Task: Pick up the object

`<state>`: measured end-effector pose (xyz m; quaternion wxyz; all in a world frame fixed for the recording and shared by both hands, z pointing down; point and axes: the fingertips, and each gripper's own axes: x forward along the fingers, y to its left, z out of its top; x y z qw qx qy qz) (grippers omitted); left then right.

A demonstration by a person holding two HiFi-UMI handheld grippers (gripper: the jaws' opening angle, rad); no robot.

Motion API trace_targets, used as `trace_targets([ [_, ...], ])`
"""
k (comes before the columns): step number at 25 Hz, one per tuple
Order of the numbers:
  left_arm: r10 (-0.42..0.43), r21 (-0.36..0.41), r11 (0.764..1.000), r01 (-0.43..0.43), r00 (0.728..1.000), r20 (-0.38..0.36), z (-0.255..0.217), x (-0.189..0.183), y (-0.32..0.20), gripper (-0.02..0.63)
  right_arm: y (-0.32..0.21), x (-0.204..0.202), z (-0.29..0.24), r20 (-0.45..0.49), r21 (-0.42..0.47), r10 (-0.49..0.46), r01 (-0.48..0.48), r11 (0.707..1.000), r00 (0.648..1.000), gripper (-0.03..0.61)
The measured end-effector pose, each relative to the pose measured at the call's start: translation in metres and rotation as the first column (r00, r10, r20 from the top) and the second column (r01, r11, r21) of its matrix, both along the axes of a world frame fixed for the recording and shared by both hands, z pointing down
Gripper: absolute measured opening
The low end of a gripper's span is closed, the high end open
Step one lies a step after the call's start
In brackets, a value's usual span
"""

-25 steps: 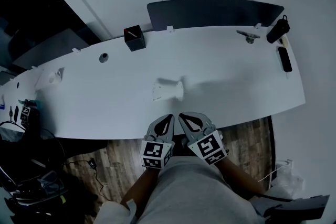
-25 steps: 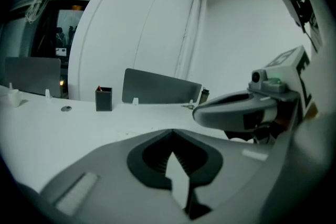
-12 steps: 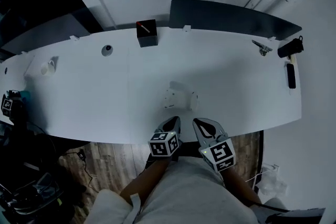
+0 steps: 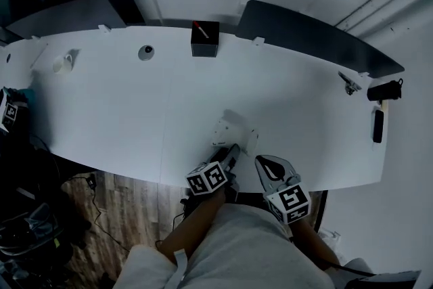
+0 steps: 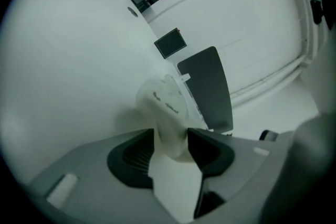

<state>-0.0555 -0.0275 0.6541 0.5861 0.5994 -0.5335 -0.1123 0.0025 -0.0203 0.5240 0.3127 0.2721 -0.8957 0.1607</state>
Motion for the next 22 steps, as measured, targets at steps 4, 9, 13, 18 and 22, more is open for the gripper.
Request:
trace_targets([
  [4, -0.068, 0.012, 0.997, 0.07, 0.988, -0.14, 0.005, 0.007, -0.017, 0.212, -0.01, 0.006, -0.001, -0.01, 0.006, -0.017, 0.017, 1.0, 1.0, 0.0],
  [9, -0.079, 0.133, 0.984, 0.117, 0.962, -0.261, -0.003, 0.011, -0.034, 0.215, -0.014, 0.015, 0.003, -0.025, -0.013, -0.02, 0.019, 1.0, 0.999, 0.0],
  [13, -0.095, 0.155, 0.978, 0.141, 0.958, -0.27, 0.001, 0.006, -0.047, 0.187, -0.021, 0.016, 0.003, -0.03, -0.007, -0.019, 0.018, 1.0, 0.999, 0.0],
  [18, -0.044, 0.174, 0.98, 0.096, 0.958, -0.283, 0.0, 0.013, -0.062, 0.174, -0.029, 0.02, 0.005, -0.038, -0.005, -0.007, 0.006, 1.0, 0.999, 0.0],
  [22, -0.015, 0.205, 0.977, 0.066, 0.971, -0.238, -0.002, 0.01, -0.068, 0.166, -0.036, 0.019, 0.003, -0.035, 0.003, 0.0, 0.0, 1.0, 0.999, 0.0],
])
